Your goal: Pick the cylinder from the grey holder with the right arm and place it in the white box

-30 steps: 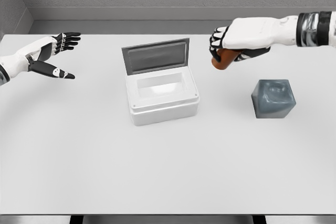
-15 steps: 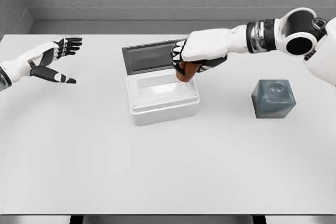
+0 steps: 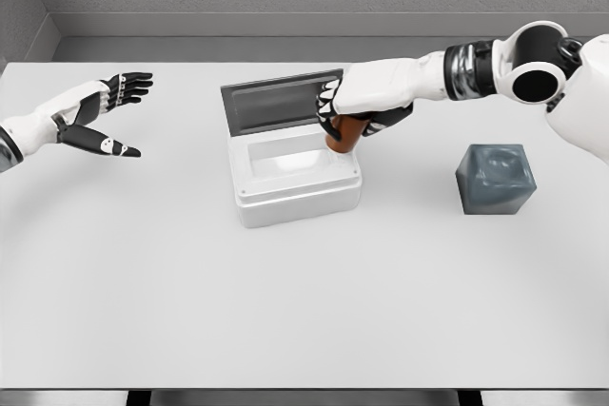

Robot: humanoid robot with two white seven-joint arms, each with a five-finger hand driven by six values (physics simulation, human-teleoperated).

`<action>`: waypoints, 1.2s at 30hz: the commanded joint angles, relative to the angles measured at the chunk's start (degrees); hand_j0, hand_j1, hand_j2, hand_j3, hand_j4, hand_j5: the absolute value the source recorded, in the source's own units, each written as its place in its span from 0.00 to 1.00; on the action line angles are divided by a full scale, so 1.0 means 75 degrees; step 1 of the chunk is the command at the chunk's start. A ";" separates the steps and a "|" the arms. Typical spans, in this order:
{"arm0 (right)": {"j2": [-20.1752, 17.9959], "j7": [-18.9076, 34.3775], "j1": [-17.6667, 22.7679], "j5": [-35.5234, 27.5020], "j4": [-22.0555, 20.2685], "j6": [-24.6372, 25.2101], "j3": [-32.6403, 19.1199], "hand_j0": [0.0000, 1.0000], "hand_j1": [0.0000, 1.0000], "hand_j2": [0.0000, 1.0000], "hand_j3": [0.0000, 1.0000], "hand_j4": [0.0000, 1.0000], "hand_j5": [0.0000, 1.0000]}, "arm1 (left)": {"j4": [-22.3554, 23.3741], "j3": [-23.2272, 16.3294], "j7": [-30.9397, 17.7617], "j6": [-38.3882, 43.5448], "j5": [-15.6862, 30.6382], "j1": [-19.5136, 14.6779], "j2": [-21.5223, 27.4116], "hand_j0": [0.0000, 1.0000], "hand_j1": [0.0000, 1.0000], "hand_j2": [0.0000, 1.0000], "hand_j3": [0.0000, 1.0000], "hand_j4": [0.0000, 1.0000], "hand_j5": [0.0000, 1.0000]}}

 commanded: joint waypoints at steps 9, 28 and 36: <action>0.0177 -0.0005 -0.0059 -0.0030 0.0354 0.0019 -0.0005 0.16 0.16 0.16 0.16 0.16 0.16 | -0.0010 0.0009 0.0000 0.0004 0.0061 0.0035 -0.0004 1.00 1.00 1.00 1.00 1.00 1.00; 0.0271 -0.0005 -0.0070 -0.0018 0.0365 0.0019 0.0077 0.17 0.17 0.17 0.17 0.17 0.17 | -0.0022 0.0009 0.0000 -0.0008 0.0061 0.0047 -0.0004 1.00 1.00 1.00 1.00 1.00 1.00; 0.0330 -0.0005 -0.0105 -0.0018 0.0529 0.0019 0.0288 0.18 0.18 0.18 0.18 0.18 0.18 | -0.0057 0.0009 0.0000 -0.0008 0.0061 0.0047 0.0020 1.00 1.00 1.00 1.00 1.00 1.00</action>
